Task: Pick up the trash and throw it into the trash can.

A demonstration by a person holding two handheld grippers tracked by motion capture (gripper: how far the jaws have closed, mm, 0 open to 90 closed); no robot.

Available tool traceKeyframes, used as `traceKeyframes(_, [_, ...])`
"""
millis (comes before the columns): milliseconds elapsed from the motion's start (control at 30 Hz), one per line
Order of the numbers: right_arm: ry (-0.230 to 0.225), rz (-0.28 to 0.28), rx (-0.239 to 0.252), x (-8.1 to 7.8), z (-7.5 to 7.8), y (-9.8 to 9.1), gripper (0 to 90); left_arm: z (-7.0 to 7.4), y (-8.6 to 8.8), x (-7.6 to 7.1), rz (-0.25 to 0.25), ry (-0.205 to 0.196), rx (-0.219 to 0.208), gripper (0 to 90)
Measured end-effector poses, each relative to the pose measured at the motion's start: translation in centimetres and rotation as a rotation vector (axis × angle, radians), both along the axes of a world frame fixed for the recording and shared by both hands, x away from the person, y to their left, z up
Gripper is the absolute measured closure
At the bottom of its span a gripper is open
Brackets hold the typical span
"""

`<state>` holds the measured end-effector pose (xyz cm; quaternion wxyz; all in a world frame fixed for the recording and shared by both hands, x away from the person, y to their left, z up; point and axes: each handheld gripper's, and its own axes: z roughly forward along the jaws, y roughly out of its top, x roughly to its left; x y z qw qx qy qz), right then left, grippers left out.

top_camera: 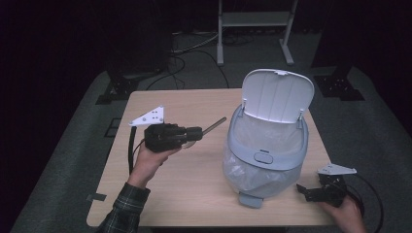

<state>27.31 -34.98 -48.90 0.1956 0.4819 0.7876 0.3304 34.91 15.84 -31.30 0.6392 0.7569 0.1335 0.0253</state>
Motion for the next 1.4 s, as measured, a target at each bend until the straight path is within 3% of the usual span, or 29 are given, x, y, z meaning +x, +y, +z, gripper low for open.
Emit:
traceKeyframes(667, [0.0, 0.0, 0.0, 0.0, 0.0, 0.0, 0.0, 4.7, -4.0, 0.0, -0.088, -0.074, -0.013, 79.1])
traceKeyframes(1400, [0.0, 0.0, 0.0, 0.0, 0.0, 0.0, 0.0, 6.5, -9.6, 0.9, -0.172, -0.088, -0.023, 79.1])
